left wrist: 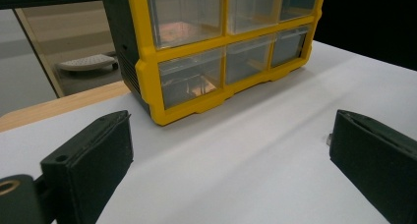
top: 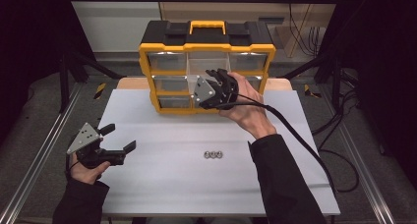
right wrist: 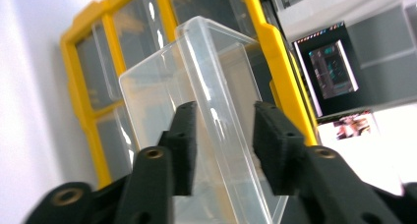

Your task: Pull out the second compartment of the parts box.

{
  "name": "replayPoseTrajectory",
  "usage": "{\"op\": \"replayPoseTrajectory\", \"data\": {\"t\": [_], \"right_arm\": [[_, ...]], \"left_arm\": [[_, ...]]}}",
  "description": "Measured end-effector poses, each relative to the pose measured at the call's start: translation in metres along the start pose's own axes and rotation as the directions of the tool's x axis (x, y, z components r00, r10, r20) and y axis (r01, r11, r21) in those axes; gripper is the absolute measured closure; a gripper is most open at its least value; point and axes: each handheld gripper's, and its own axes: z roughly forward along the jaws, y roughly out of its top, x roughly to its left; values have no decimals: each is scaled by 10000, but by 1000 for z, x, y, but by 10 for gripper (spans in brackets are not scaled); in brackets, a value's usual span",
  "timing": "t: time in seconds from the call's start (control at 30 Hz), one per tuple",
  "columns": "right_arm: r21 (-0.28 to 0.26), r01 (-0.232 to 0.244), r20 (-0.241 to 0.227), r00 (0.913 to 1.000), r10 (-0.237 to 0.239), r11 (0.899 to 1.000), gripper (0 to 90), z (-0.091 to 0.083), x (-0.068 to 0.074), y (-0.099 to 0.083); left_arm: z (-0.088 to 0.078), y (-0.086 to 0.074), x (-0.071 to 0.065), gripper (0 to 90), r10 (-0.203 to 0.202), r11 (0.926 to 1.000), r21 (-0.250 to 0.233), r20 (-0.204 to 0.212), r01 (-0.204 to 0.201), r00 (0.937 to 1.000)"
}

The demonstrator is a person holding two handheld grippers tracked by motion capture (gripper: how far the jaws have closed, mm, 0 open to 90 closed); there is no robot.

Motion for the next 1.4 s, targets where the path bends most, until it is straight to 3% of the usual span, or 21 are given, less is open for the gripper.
{"op": "replayPoseTrajectory", "data": {"t": [0.03, 0.1, 0.23, 0.27, 0.37, 0.4, 0.43, 0.47, 0.53, 0.7, 0.73, 0.83, 1.03, 1.1, 1.2, 1.23, 1.27, 1.3, 1.33, 1.37, 1.4], "right_arm": [[0, 0, 0, 10000, 0, 10000, 593, 0, 0, 0], [-72, -865, -185, 9961, 863, 9962, 503, -4, -3, -4], [-441, -2287, -440, 9730, 2268, 9725, 390, -10, -5, -10], [-441, -2287, -440, 9730, 2268, 9725, 390, -10, -5, -10], [-655, -3754, -825, 9254, 3699, 9245, 255, -16, -4, -18], [-655, -3754, -825, 9254, 3699, 9245, 255, -16, -4, -18], [-808, -4325, -1058, 8996, 4237, 8980, 218, -18, -2, -23], [-808, -4325, -1058, 8996, 4237, 8980, 218, -18, -2, -23], [-922, -5051, -1369, 8601, 4915, 8581, 182, -22, 2, -30], [-1122, -5721, -1822, 8156, 5492, 8125, 148, -28, 11, -42], [-1122, -5721, -1822, 8156, 5492, 8125, 148, -28, 11, -42], [-1233, -6233, -2150, 7765, 5924, 7722, 129, -34, 17, -54], [-1129, -6612, -2183, 7447, 6306, 7417, 92, -42, 27, -72], [-1080, -6810, -2311, 7258, 6480, 7243, 86, -45, 30, -80], [-1076, -6929, -2270, 7153, 6609, 7130, 82, -47, 33, -89], [-1006, -7053, -2255, 7031, 6744, 7017, 74, -49, 37, -97], [-1006, -7053, -2255, 7031, 6744, 7017, 74, -49, 37, -97], [-977, -7274, -2341, 6801, 6947, 6792, 59, -51, 41, -106], [-949, -7371, -2345, 6698, 7045, 6691, 58, -52, 43, -111], [-949, -7371, -2345, 6698, 7045, 6691, 58, -52, 43, -111], [-871, -7518, -2357, 6530, 7197, 6536, 52, -54, 47, -120]], "left_arm": [[0, 0, 0, 20, 0, 10000, 0, 0, 0, 10000], [0, 0, 0, 20, 3, 10000, 4, 0, -3, 10000], [0, 0, 0, 20, 5, 10000, 8, -3, -5, 10000], [0, 0, 0, 20, 0, 10000, 15, -10, 0, 10000], [0, 0, 0, 19, -43, 10000, 28, -11, 43, 10000], [0, 0, 0, 19, -39, 10000, 25, -6, 39, 10000], [0, 0, 0, 19, -34, 10000, 31, -9, 34, 10000], [0, 0, 0, 19, -31, 10000, 34, -9, 32, 10000], [1, -1, 0, 19, -27, 10000, 61, -12, 27, 10000], [1, -1, 0, 18, -28, 10000, 80, -12, 28, 10000], [1, -1, 0, 18, -26, 10000, 82, -17, 26, 10000], [1, -1, 0, 18, -20, 10000, 89, -13, 21, 10000], [1, -1, 0, 18, -6, 9999, 107, -39, 6, 10000], [1, -1, 0, 18, -11, 9999, 109, -38, 11, 10000], [2, -1, 0, 18, -16, 9999, 127, -42, 16, 10000], [2, -2, 0, 18, -36, 9999, 142, -31, 37, 10000], [2, -2, 0, 18, -36, 9999, 142, -31, 37, 10000], [2, -2, 0, 17, -24, 9999, 150, -19, 25, 10000], [2, -2, 0, 17, -24, 9999, 150, -19, 25, 10000], [2, -2, 0, 17, -14, 9999, 164, -20, 14, 10000], [3, -2, -1, 17, -32, 9998, 175, -22, 32, 10000]]}}
